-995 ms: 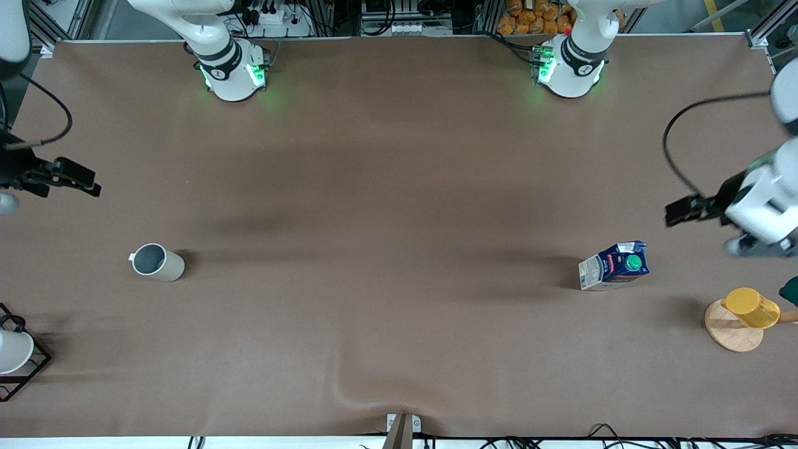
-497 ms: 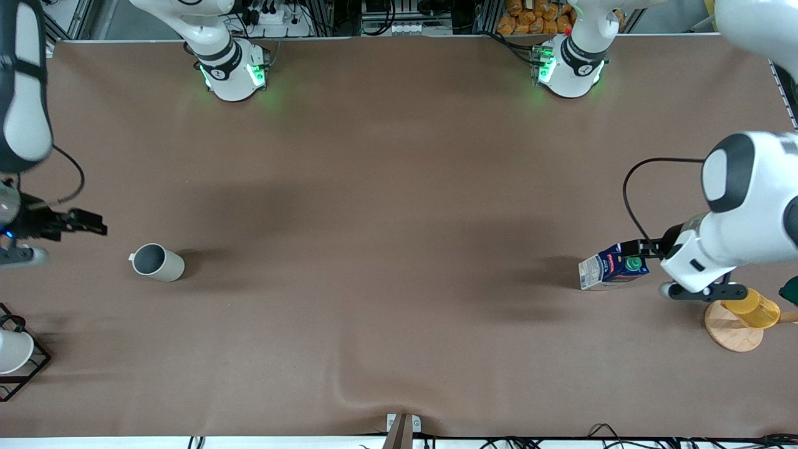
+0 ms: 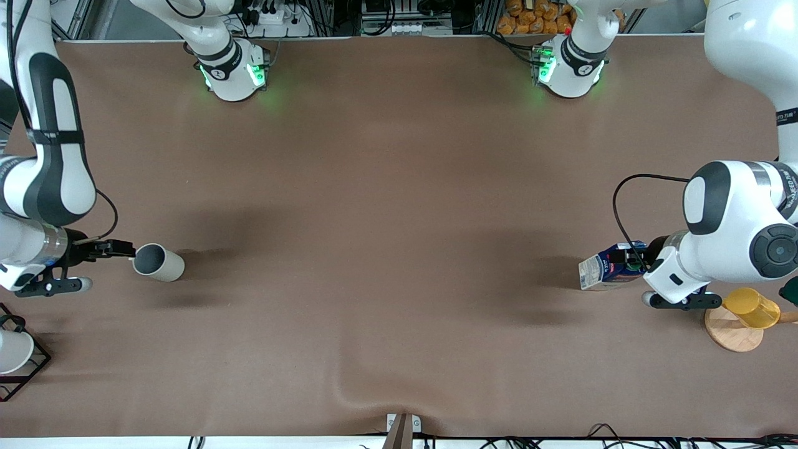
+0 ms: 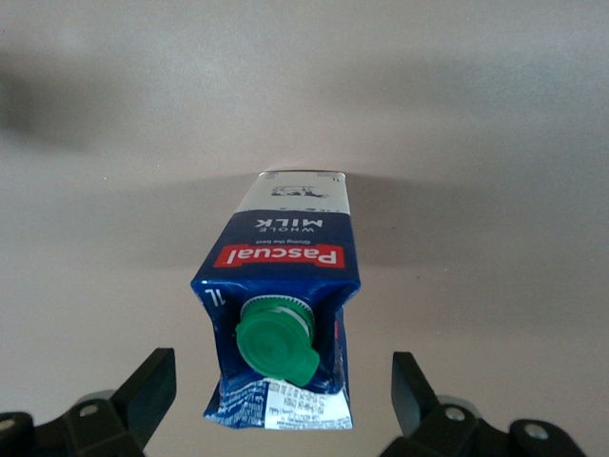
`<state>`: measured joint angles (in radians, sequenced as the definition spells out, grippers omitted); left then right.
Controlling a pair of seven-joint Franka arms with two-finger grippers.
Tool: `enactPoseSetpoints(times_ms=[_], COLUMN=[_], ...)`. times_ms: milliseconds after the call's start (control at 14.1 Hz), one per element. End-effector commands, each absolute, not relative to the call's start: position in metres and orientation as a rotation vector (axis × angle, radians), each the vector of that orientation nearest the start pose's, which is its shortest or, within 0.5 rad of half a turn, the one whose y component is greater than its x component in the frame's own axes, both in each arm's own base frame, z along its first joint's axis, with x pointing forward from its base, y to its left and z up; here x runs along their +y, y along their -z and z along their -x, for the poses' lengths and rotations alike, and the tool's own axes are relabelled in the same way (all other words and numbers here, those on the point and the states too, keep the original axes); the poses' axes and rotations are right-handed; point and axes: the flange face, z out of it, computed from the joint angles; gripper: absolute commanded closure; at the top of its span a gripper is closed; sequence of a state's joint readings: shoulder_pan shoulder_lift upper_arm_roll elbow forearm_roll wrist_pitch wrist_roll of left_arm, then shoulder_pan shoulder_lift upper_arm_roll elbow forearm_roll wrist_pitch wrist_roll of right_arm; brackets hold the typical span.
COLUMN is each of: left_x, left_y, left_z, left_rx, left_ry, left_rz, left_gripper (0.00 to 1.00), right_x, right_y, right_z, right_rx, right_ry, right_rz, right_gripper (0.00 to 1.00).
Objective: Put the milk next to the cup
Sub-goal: 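Grasp the white mug by its handle with the right gripper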
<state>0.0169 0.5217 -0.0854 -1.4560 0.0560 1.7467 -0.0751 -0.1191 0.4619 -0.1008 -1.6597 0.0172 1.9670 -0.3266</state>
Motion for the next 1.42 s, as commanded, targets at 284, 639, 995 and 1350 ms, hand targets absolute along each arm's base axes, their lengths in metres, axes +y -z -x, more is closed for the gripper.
enactPoseSetpoints(times_ms=[284,639,995,1350], left_x=[-0.027,-0.028,-0.025,-0.026], left_y=[-0.352,-0.347,-0.343,-0.345], left_z=[-0.678,-0.679,-0.682,-0.683], left_rx=[-0.009,-0.006,-0.011,-0.010], left_ry=[-0.368,-0.375,-0.352,-0.343], left_rz=[3.071,3.070,3.072,3.075], left_gripper=[0.00,0.15,0.26,0.38], right_x=[-0.135,-0.126,-0.141,-0.136], right_y=[-0.314,-0.276,-0.262,-0.252], right_z=[-0.648,-0.655,-0.655,-0.653], right_rx=[-0.205,-0.366,-0.476,-0.465], right_ry=[-0.216,-0.224,-0.201,-0.224], right_rz=[3.111,3.093,3.076,3.062], right_gripper=[0.21,0.26,0.40,1.00])
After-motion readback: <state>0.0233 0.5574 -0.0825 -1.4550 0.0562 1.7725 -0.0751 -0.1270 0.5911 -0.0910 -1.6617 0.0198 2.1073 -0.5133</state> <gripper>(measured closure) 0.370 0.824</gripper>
